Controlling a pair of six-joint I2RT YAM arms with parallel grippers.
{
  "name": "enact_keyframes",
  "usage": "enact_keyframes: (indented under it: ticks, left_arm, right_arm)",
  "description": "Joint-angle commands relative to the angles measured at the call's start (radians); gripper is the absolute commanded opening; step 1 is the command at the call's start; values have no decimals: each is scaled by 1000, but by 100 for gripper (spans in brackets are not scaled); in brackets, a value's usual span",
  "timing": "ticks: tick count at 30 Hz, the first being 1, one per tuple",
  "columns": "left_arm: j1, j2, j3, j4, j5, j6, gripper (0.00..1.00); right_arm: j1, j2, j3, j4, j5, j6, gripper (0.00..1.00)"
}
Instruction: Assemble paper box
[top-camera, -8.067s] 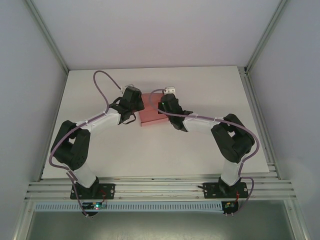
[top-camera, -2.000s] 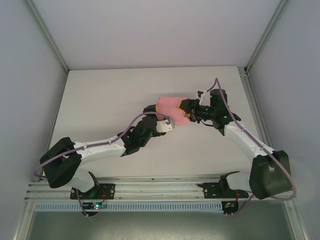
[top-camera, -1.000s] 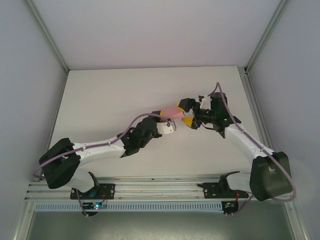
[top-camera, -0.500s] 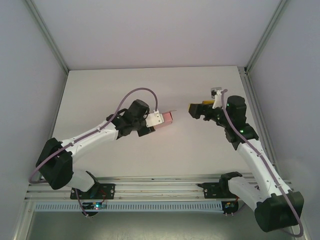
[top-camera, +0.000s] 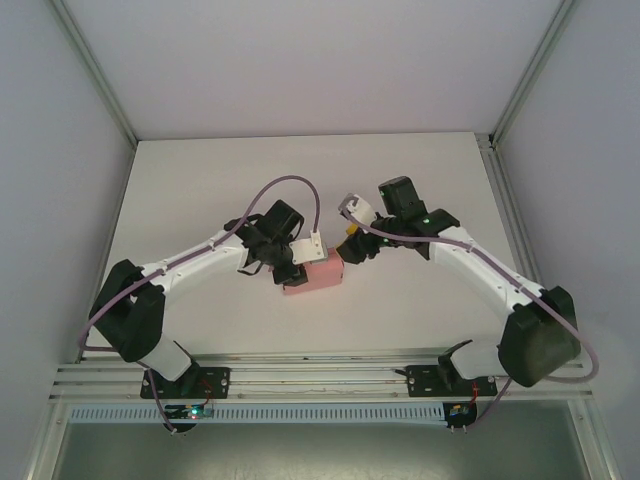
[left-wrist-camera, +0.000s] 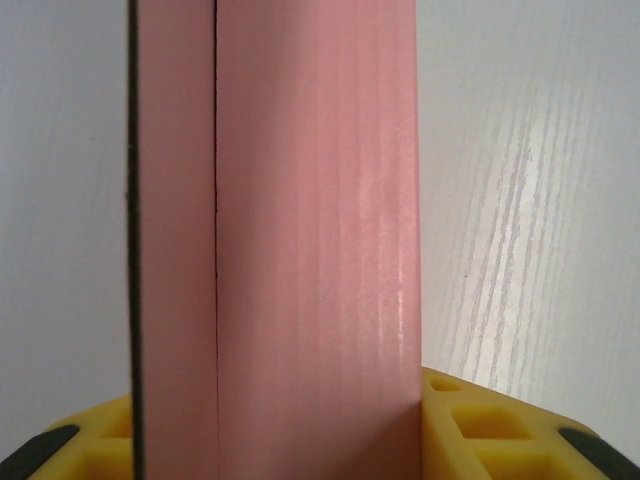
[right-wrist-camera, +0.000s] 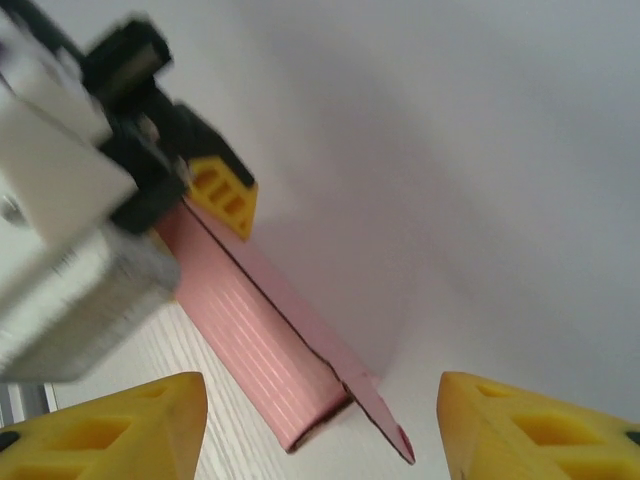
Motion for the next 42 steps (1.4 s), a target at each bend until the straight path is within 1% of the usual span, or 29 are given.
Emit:
enact_keyframes:
  ticks: [1,2,3,5,6,10,12,13,15,17,18,21,22,23,25,27,29,30,33,34,38,42]
  left_arm:
    - [19,24,31,-61,47,26,34]
    - [21,24,32,-66,53,27,34]
    - [23,25,33,-71,60,32,34]
    - [23,24,32,-72,61,33,34]
    - [22,25,30,-73,62,35,34]
    - [24,30,38,-83,62,35,34]
    - [24,36,44,-90,59,34,34]
    - [24,38,46,-94,58,33,34]
    - [24,42,48,-93,53,29,34]
    - [24,44,52,-93,52,27,34]
    - [24,44,53,-92,50,26,34]
    - [24,38,53,-83,43,21,34]
    - [23,36,52,-76,41,18,34]
    - [24,32,51,-68,41,13,34]
    - [24,30,49,-55,38,5,34]
    - [24,33,47,-38,20,-13,34]
    - [24,42,50,-34,1,-29,34]
    - [24,48,54,-35,-4,-37,34]
    - [24,61,58,-30,-7,-55,34]
    - [23,64,57,-25,-1,-56,34]
    - [23,69,58,-7,-4,-68,34]
    - [23,72,56,11,-20,-77,35]
  right_arm:
    - [9,38,20,-102,-47,-151,60]
    - [8,50,14,-106,-24,-166,60]
    - [5,62,10,-100,11,-165,57]
    - [-9,86,19,-96,34,-163,54]
    - [-17,98,27,-92,27,-158,50]
    - [-22,128,43,-65,22,-153,44]
    - [-22,138,53,-55,10,-149,37]
    - [-21,140,57,-53,-1,-148,35]
    - [-14,139,63,-50,-7,-145,35]
    - [-7,136,67,-55,-5,-146,30]
    - [-3,136,71,-62,-2,-144,26]
    - [8,146,94,-118,17,-129,7]
    - [10,151,100,-135,27,-117,2]
    - [15,153,106,-144,33,-103,0]
    - [31,155,107,-148,59,-44,0]
    - [55,155,110,-132,92,56,0]
    - [77,155,122,-111,106,209,0]
    - [94,154,130,-106,88,278,0]
    - [145,137,104,-24,74,494,0]
    - [152,134,91,3,72,564,0]
    - [142,145,93,-16,75,786,0]
    - [116,142,23,134,-74,976,0]
